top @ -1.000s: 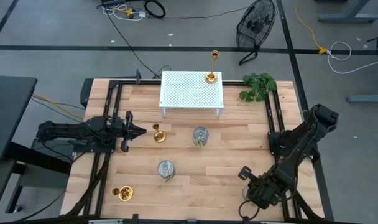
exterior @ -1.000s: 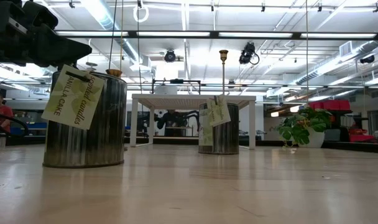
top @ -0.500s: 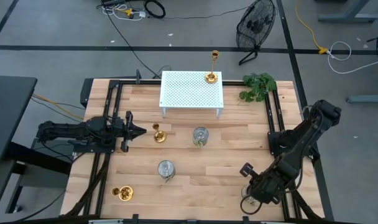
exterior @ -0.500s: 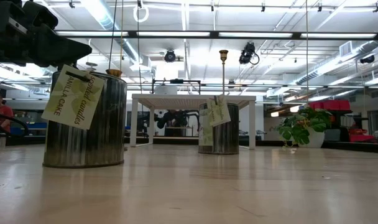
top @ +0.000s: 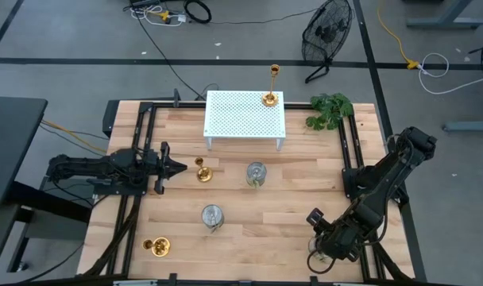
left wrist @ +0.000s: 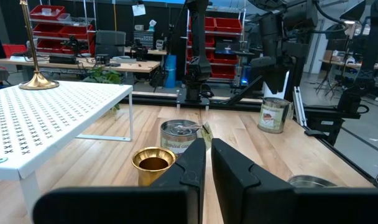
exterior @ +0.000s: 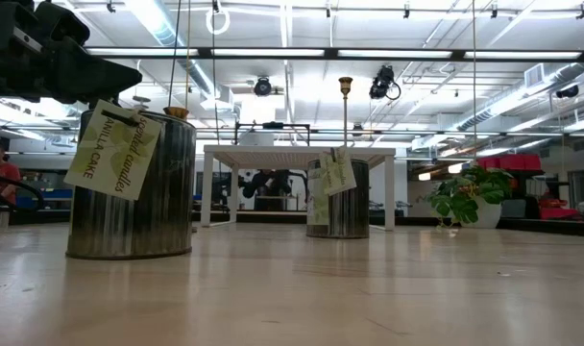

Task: Pick & Place candle stick holders
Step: Put the right scented candle can on the shelf

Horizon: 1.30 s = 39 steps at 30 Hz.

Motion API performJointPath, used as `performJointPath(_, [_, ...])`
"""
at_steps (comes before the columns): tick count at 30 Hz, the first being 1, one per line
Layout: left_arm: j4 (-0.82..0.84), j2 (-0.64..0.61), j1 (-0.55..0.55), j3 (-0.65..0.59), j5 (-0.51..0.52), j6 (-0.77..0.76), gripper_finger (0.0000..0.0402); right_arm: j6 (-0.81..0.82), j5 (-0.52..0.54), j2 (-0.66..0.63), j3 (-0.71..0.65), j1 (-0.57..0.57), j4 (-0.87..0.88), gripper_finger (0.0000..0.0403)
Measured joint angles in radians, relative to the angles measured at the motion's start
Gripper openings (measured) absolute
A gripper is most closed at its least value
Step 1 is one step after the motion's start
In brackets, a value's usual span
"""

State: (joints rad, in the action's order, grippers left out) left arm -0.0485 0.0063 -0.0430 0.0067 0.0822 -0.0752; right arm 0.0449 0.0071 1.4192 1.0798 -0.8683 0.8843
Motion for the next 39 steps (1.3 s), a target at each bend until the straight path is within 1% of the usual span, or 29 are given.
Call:
performJointPath(3, [0.000,0.000,0.000,0.000,0.000,0.000,0.0032,0.004,0.000,0.000,0.000,-0.002,-0.012,0.0249])
performJointPath(8, [0.000,0.000,0.000,0.000,0.000,0.000,0.0032,0.020,-0.008,0.000,0.000,-0.011,-0.019,0.0290])
performJointPath(12, [0.000,0.000,0.000,0.000,0.000,0.000,0.0032,0.026,-0.054,0.000,0.000,-0.012,-0.019,0.0314])
performJointPath(16, [0.000,0.000,0.000,0.000,0.000,0.000,0.0032,0.048,-0.071,0.000,-0.014,-0.013,-0.021,0.0335])
performJointPath(35, [0.000,0.000,0.000,0.000,0.000,0.000,0.0032,0.053,-0.077,0.000,-0.018,-0.023,-0.024,0.0384])
performJointPath(39, [0.000,0.000,0.000,0.000,0.000,0.000,0.0032,0.074,-0.077,0.000,-0.018,-0.023,-0.024,0.0394])
